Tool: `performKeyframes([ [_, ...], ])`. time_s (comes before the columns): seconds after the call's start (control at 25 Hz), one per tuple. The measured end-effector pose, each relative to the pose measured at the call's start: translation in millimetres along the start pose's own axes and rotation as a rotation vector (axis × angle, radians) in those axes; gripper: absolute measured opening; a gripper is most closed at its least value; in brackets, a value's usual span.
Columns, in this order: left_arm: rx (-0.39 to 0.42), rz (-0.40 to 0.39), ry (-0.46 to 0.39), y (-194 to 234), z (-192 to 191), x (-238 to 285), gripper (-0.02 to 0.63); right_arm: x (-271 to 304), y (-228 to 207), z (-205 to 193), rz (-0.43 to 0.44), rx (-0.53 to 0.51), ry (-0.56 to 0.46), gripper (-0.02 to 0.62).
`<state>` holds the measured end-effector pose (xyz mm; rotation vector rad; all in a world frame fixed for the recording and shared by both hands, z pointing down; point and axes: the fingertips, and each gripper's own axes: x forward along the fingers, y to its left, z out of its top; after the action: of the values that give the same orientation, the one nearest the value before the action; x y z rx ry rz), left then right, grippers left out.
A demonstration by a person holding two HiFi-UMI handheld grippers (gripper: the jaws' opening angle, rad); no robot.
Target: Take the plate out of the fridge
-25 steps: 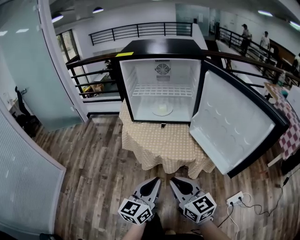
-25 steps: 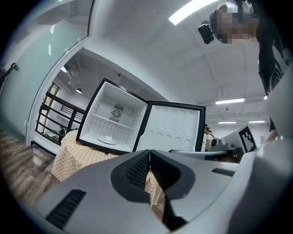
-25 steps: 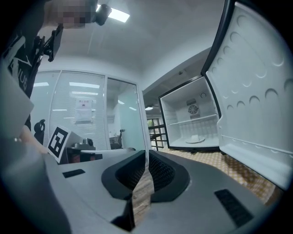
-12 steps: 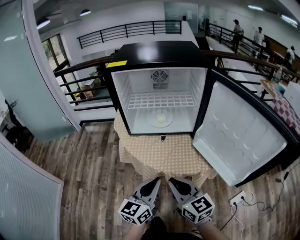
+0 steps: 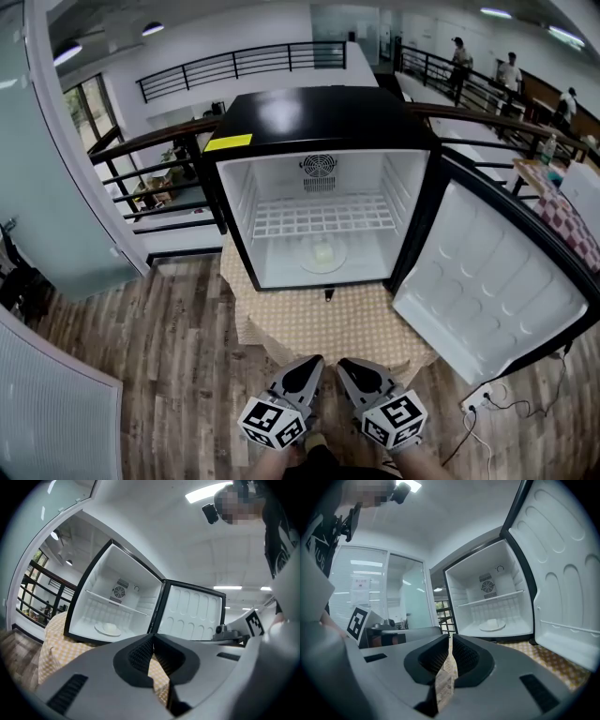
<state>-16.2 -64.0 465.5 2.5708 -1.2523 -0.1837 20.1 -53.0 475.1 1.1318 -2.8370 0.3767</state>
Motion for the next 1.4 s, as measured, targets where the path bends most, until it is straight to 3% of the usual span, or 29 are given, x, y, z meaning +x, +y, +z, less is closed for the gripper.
performKeyframes([
  [0.28,0.009,-0.025,0.012,31.7,8.8,5.6,0.009,32.3,-12.8,1.8,-0.063,0.028,-0.012,0.043],
  [0.76,-0.052,0.0,0.021,66.2,-2.8,15.6,0.009,62.1,-42.7,-16.1,-0.162,0.119,0.02,0.043],
  [1.4,-0.039,-0.017,0.046,115.3,2.4,78.4,0.009,133.9,-90.4,-1.1,-0.145,0.145,0.002,0.043],
])
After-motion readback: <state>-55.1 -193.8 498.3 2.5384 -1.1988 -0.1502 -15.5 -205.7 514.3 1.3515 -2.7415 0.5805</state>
